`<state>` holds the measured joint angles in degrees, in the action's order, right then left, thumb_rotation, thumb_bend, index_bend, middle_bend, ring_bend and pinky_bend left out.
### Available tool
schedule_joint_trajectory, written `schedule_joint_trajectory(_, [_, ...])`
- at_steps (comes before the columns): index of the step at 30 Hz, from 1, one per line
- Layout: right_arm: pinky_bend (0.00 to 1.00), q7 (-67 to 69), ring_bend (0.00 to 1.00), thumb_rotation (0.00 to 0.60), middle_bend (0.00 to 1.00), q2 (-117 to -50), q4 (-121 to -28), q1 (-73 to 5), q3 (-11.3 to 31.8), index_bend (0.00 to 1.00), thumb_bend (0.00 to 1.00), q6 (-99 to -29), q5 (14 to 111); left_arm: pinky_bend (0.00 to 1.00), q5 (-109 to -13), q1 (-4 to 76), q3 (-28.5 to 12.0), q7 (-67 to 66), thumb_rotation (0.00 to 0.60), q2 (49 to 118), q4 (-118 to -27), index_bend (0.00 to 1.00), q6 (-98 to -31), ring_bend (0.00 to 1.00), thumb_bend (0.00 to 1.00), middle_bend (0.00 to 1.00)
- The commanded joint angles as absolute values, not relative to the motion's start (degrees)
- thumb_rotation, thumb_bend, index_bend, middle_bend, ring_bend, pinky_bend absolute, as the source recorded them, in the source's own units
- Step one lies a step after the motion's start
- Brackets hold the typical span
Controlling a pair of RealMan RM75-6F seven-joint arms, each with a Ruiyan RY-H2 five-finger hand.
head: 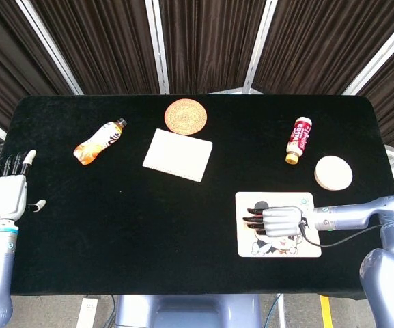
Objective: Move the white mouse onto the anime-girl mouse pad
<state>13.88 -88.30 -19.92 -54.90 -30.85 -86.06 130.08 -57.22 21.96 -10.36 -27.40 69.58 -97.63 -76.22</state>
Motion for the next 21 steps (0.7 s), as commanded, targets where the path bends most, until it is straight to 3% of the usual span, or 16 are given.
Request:
schedule_joint_trajectory(1, [0.0, 12.3, 0.0, 0.6, 0.01, -87.5, -21.6, -54.8, -30.6, 0.17, 0.22, -83.7, 129.1, 0.0, -57.3, 21.9, -10.3, -27.3, 0.6, 69.5, -97.7, 0.0, -76.2, 0.0, 0.0, 0.0])
schedule_joint_trajectory(7, [0.0, 9.0, 0.0, 0.6, 0.0, -83.7, -27.0, -55.1, -28.6, 0.17, 0.22, -87.4, 127.5, 0.0, -57.4, 21.7, -10.4, -26.5, 0.6, 69.1, -98.0, 0.0, -76.1, 0.0, 0.0, 0.0])
schedule_joint_trajectory(13, [0.0, 5.2, 0.0, 0.6, 0.0, -75.1, -37.1, -53.6, -23.7, 0.17, 0.23, -92.4, 121.9, 0.0, -58.7, 21.1, -10.1, -24.8, 0.6, 68.1, -98.5, 0.0, -76.0, 0.0, 0.0, 0.0])
schedule_joint_trajectory(17, [0.0, 2.5, 0.0, 0.6, 0.0, -66.5, -50.3, -46.9, -16.2, 0.17, 0.22, -95.1, 109.2, 0.0, -62.4, 19.8, -9.2, -21.8, 0.6, 67.3, -98.7, 0.0, -77.6, 0.0, 0.0, 0.0])
schedule_joint_trajectory(21, [0.0, -0.9, 0.0, 0.6, 0.0, -61.4, -64.2, -39.9, -11.5, 0.17, 0.2, -95.9, 98.9, 0.0, -66.6, 18.1, -8.0, -18.2, 0.6, 66.9, -98.1, 0.0, -79.5, 0.0, 0.0, 0.0])
